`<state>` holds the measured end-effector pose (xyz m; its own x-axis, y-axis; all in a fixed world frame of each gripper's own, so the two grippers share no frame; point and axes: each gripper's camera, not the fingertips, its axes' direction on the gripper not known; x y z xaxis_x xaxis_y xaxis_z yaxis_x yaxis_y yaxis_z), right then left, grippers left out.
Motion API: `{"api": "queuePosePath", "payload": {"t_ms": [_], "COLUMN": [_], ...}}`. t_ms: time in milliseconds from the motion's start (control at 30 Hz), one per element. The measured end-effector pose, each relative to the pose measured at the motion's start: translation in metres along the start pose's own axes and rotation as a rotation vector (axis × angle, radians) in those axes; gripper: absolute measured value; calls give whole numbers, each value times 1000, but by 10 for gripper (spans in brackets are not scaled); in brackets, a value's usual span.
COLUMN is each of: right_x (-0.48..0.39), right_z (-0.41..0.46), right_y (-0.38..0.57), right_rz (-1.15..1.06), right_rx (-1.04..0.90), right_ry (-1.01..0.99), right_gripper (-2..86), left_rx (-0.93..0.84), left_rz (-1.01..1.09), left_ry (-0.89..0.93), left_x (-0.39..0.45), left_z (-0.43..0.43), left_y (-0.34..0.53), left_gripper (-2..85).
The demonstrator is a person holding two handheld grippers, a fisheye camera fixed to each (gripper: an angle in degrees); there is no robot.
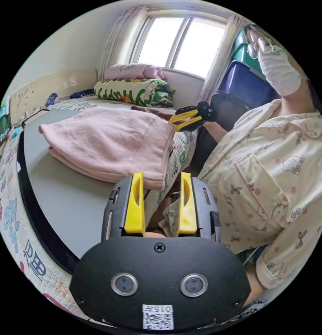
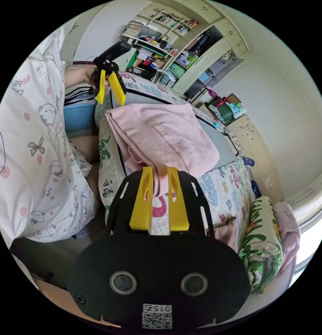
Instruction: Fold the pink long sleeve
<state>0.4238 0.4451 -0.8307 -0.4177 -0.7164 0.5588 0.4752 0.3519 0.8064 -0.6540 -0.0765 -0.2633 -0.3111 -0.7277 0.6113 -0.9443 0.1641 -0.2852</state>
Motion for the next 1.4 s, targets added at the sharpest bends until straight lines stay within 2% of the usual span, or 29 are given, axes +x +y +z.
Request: {"api": "queuePosePath", "payload": {"t_ms": [167,433,567,700,800,900,967,1000,1067,1200,1267,1400], "right_x": [14,56,82,119,173,256,335,356,443,555,618,688], "right_z": [13,11,27,47,33,2,-15,-15,2,60,109,181], "right_y": [14,27,29,28,32,52,71,75,87,79,57,16], "right_rz": [78,119,115,151,237,382,544,597,848,1035,1086,1128], "right_rx": [5,-16,-85,-104,-49,135,309,343,405,387,321,179], "right_ry": [-12,-71,-136,-181,-261,-435,-444,-434,-413,-424,-475,-542], "right_gripper": [5,-9,-7,4,44,100,113,115,124,137,146,179], "left_rx": [-80,-103,-71,-139,-111,26,217,258,335,315,255,213], "left_rz": [110,261,231,117,58,-22,-178,-230,-458,-613,-657,-754], "left_ry": [-251,-285,-226,-243,-192,-102,-129,-149,-214,-171,-142,-35], "left_x": [49,97,101,78,66,44,7,-5,-62,-145,-194,-262], "left_z": [43,65,66,100,103,72,33,24,4,17,38,69], "left_y": [-10,-21,-16,-6,-5,-3,2,3,5,-10,-31,-48], "left_gripper": [73,13,11,18,36,88,108,109,122,154,182,202]}}
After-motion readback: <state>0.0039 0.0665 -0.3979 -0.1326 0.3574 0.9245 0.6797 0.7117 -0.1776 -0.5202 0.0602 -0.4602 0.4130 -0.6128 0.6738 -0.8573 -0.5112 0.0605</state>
